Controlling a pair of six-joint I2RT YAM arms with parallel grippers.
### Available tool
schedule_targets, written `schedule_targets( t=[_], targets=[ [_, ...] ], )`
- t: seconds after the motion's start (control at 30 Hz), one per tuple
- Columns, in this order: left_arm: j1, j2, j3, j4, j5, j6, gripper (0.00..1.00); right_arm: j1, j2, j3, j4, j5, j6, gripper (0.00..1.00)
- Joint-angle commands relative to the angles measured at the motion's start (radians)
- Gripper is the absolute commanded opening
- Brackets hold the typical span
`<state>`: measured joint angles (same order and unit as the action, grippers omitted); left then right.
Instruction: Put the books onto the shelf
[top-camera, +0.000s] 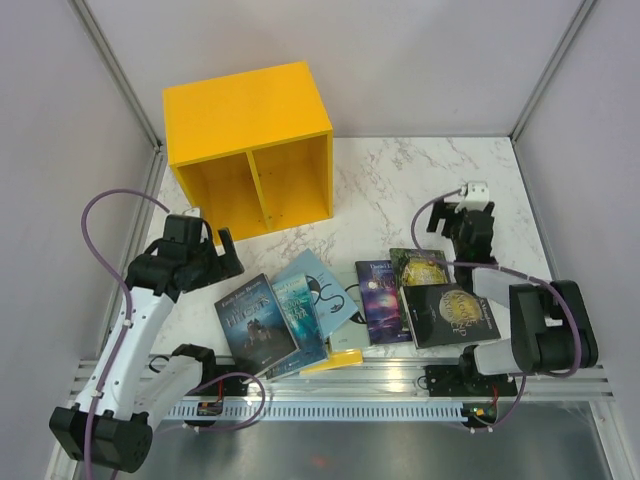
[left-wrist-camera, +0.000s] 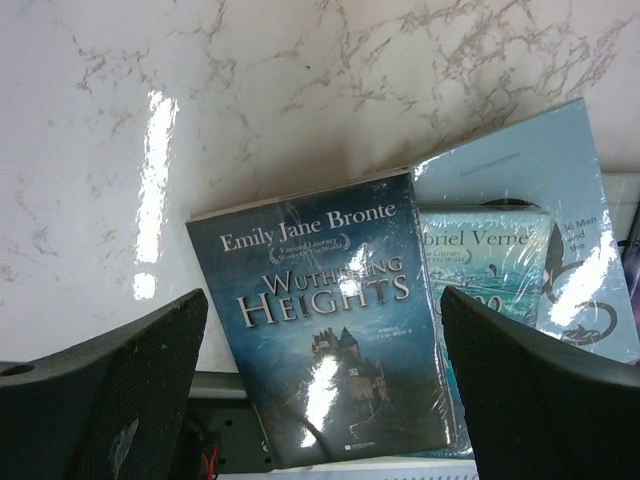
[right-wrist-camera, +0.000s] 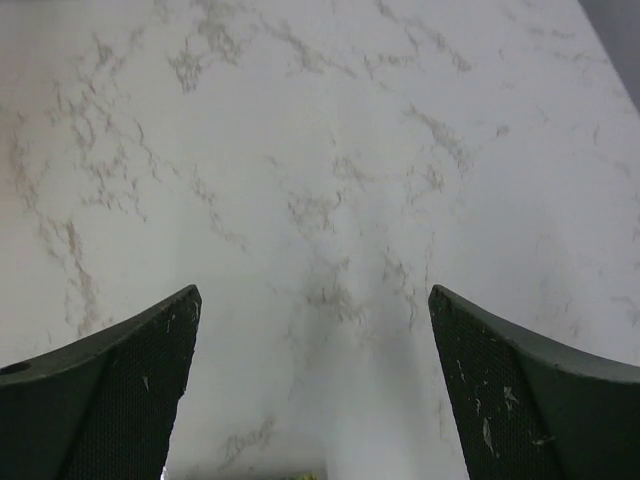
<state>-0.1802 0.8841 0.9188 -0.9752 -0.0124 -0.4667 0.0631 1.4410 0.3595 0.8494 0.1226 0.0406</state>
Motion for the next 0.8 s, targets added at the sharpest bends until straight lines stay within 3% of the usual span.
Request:
schedule_targets(
  t=[0.0, 0.07, 0.2, 0.23, 0.27, 0.33, 0.43, 0.47, 0.53, 0.57, 0.6, 0.77],
  targets=[
    [-0.001, -0.004, 0.035, -0.071, -0.04, -0.061, 1.0, 0.006, -0.117, 0.289, -0.505, 0.069, 0.044, 0.98],
    [-0.001, 0.013, 0.037, -0.095, -0.054, -0.087, 1.0, 0.006, -0.183, 0.419, -0.71, 0.033, 0.108, 0.98],
    [-0.001, 0.039, 0.034, -0.138, -0.083, -0.154, 1.0, 0.036, -0.329, 0.536, -0.843, -0.174, 0.301, 0.98],
    [-0.001, 0.042, 0.034, -0.145, -0.096, -0.171, 1.0, 0.038, -0.377, 0.538, -0.831, -0.287, 0.353, 0.98],
    [0.001, 0.047, 0.032, -0.151, -0.09, -0.19, 1.0, 0.037, -0.393, 0.518, -0.801, -0.341, 0.537, 0.98],
    [0.001, 0.064, 0.028, -0.146, -0.054, -0.207, 1.0, 0.035, -0.399, 0.471, -0.732, -0.426, 0.75, 0.98],
    [0.024, 0.111, 0.012, -0.145, -0.014, -0.233, 1.0, 0.07, -0.3, 0.328, -0.439, -0.569, 1.117, 0.98],
    [0.051, 0.113, -0.004, -0.14, -0.005, -0.236, 1.0, 0.108, -0.271, 0.335, -0.399, -0.583, 1.133, 0.98],
    [0.086, 0.108, -0.027, -0.111, 0.008, -0.23, 1.0, 0.294, -0.211, 0.457, -0.606, -0.504, 0.91, 0.98],
    [0.128, 0.108, -0.049, -0.103, 0.034, -0.219, 1.0, 0.369, -0.182, 0.602, -0.786, -0.409, 0.828, 0.98],
    [0.149, 0.107, -0.061, -0.097, 0.046, -0.214, 1.0, 0.495, -0.113, 0.663, -0.838, -0.388, 0.762, 0.98],
    [0.217, 0.113, -0.106, -0.072, 0.088, -0.246, 1.0, 0.708, 0.116, 0.91, -0.984, -0.41, 0.722, 0.95]
  ],
)
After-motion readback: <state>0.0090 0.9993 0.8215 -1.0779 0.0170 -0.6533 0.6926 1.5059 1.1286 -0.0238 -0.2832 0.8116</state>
